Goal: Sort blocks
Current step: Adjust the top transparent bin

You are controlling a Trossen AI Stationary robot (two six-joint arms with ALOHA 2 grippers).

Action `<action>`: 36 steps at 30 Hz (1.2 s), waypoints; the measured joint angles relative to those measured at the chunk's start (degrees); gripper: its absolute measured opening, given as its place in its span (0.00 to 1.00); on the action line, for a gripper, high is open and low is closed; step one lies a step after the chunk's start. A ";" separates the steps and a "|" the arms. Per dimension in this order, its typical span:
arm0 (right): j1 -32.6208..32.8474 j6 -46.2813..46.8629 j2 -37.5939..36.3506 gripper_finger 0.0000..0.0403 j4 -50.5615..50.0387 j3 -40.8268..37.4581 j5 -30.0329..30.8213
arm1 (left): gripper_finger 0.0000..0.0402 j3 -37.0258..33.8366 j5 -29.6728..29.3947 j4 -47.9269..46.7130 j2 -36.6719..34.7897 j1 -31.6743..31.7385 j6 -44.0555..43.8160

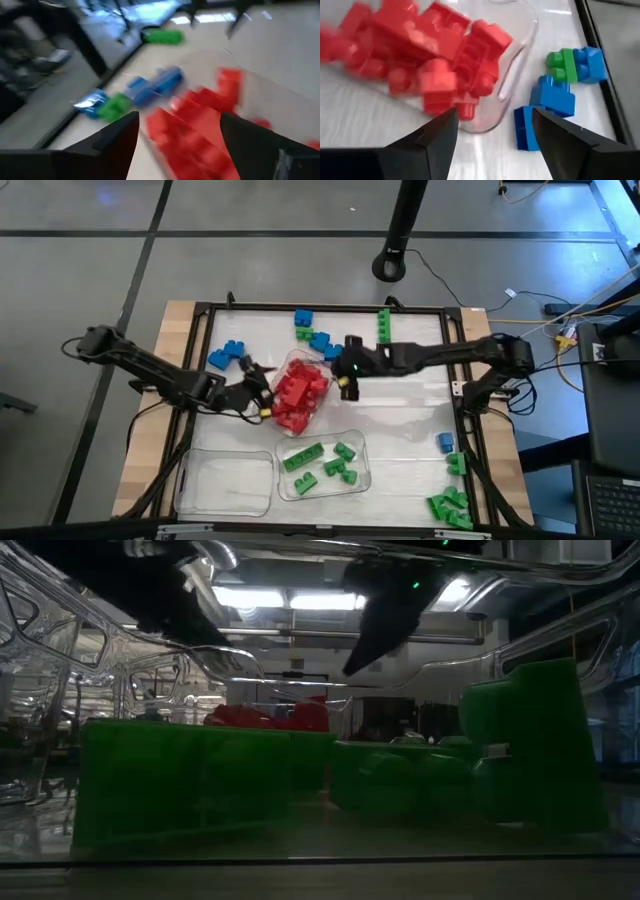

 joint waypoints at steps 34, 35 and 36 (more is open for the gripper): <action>-14.27 -9.06 10.91 0.06 10.05 0.13 -10.94 | 0.67 -10.18 -2.10 6.81 -4.06 4.40 -5.41; -14.71 -9.63 10.83 0.04 9.34 0.15 -11.51 | 0.67 -10.18 -2.09 6.72 -4.06 4.40 -5.42; -15.15 -10.42 10.60 0.03 8.64 0.17 -11.72 | 0.67 -10.18 -2.08 6.67 -4.06 4.39 -5.43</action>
